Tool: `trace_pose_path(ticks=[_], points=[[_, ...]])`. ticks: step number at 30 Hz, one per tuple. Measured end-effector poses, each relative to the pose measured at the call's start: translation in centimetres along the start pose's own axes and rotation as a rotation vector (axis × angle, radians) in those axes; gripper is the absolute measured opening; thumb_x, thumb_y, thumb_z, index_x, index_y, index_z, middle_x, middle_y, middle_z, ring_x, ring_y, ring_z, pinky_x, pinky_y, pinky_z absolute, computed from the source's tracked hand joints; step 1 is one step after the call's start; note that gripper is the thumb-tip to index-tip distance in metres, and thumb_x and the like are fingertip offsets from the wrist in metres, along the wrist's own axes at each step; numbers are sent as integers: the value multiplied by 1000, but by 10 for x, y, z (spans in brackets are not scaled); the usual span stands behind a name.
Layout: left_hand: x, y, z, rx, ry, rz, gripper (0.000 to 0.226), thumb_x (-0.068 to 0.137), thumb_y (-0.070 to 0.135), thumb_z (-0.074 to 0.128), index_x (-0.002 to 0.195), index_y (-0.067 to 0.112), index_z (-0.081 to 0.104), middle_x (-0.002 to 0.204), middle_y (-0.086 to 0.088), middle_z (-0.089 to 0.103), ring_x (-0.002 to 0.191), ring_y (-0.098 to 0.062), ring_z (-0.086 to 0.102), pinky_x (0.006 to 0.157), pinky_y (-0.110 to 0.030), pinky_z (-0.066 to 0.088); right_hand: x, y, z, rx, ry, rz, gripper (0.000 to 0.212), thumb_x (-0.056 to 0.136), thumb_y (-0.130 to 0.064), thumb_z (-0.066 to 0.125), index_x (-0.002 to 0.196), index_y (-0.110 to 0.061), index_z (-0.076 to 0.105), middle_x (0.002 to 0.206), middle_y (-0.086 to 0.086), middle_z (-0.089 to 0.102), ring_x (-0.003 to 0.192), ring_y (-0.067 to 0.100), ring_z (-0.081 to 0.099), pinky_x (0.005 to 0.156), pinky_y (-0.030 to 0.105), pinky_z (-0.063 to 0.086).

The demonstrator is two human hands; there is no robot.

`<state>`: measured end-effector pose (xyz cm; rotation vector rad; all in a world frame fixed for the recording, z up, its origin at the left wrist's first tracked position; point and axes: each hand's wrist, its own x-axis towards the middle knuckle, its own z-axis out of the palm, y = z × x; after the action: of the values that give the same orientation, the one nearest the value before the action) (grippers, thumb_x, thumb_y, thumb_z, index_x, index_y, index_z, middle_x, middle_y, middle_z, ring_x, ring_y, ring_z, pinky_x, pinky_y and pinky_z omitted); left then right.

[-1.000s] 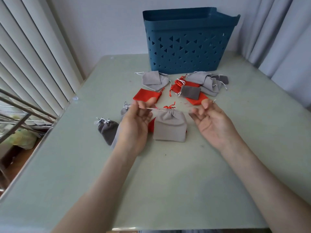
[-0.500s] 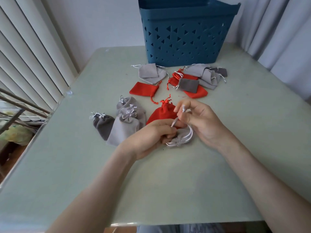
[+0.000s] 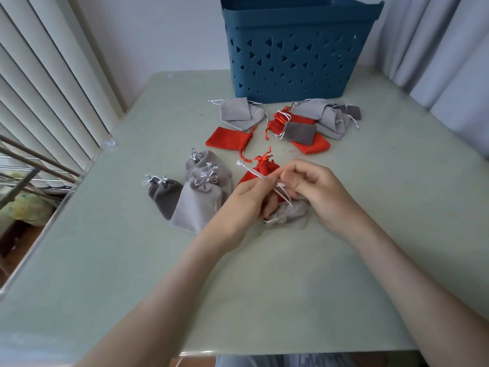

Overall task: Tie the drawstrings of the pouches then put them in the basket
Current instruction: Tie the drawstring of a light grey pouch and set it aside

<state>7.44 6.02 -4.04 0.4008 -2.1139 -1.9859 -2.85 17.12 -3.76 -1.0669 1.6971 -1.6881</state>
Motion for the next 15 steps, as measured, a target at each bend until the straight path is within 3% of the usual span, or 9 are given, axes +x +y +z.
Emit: trace_pose_path(ticks=[2,4,8,12,15], points=[[0,0,-2,-50,34,-34,58,101,30,35,53,14,64,47,0,41,53,-14,33,54,-26,27,0,2,2,-98,65,-32,17,90,-19,62,73,-16,62,64,2,56,66,9,50,67,21,42],[0,1,-2,-111,60,-61,51,101,23,32,69,14,71,47,-1,41,54,-15,33,56,-28,27,0,4,2,-238,117,-70,22,90,-13,61,69,-20,58,59,-11,56,62,3,49,64,20,40],[1,1,-3,-123,87,-86,42,101,19,34,76,6,66,47,1,45,51,-11,36,54,-25,30,0,4,4,-273,142,-123,20,90,-9,60,77,-24,58,66,-10,57,64,3,50,66,17,41],[-1,2,-3,-45,24,-43,43,101,20,42,61,7,52,48,5,50,46,-4,42,52,-14,35,1,0,4,-77,214,-173,7,87,-17,58,88,-21,52,73,-3,52,66,4,49,65,14,40],[-1,2,-3,-100,22,15,39,99,19,46,62,10,54,53,6,52,51,-6,43,56,-17,36,1,1,0,76,76,-105,29,80,-26,64,104,-18,49,80,-4,58,74,4,57,73,17,45]])
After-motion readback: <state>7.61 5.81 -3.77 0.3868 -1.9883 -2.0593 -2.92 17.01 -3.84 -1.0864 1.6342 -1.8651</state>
